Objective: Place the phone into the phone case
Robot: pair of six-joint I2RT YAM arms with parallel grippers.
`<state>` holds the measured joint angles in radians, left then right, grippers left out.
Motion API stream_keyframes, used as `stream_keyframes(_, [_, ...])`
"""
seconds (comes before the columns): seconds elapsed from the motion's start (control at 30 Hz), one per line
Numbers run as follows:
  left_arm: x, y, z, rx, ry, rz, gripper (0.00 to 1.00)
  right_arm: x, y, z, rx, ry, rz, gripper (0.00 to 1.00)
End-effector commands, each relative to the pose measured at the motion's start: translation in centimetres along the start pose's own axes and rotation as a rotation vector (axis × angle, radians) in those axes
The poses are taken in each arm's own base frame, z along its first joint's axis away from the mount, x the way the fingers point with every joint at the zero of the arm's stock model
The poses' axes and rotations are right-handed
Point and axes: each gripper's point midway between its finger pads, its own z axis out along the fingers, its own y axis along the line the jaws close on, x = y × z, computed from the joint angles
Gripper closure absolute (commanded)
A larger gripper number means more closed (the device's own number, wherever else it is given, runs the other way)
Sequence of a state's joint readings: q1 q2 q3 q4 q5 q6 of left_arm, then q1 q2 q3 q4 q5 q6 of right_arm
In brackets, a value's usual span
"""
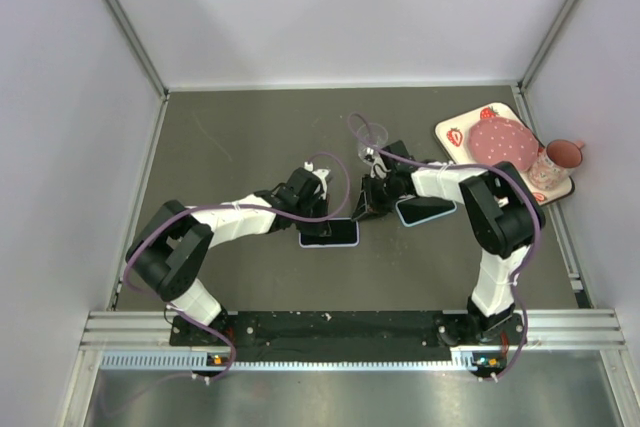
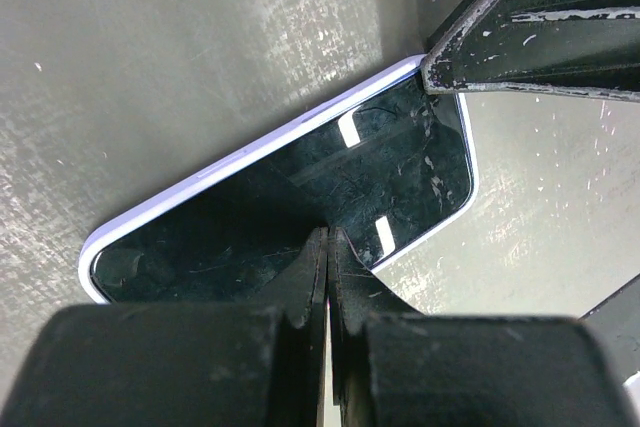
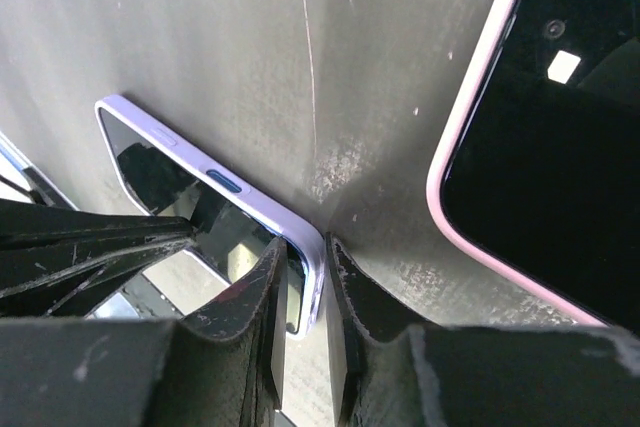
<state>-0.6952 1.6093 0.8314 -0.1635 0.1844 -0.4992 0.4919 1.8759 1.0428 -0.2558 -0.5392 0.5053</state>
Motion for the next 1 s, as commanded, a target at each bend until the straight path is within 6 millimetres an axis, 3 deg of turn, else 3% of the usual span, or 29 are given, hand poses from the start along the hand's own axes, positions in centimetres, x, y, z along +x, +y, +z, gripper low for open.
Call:
stream_keyframes(0.0, [4.6, 5.0, 0.2, -0.196, 0.150, 0.011, 1.00, 4.9, -8.6, 2.0, 0.375, 0.118, -0.003, 0.84])
stream_keyframes(0.17, [4.5, 5.0, 0.0, -0.199, 0.147, 0.013, 1.00, 5.3, -9.3, 1.6, 0.440, 0.121, -0.037, 0.85])
stream_keyframes(0.3, [4.1, 4.9, -0.1, -0.204, 0.131, 0.013, 1.00, 4.5, -9.8, 0.6, 0.578, 0.073, -0.140, 0.87])
stream_keyframes(0.53, [3.9, 4.8, -0.2, -0.200, 0.121, 0.013, 1.00, 3.2, -8.1, -0.8, 0.686, -0.025, -0.283, 0.93])
stream_keyframes(0.73, [3.2, 4.5, -0.4, -0.189, 0.096, 0.018, 1.00, 1.8, -4.1, -1.8, 0.551, -0.110, -0.290, 0.92])
stream_keyframes(0.97, [1.4, 3.4, -1.6, -0.159, 0.013, 0.028, 1.00, 0.2, 2.6, -5.0, 0.311, -0.251, -0.314, 0.89])
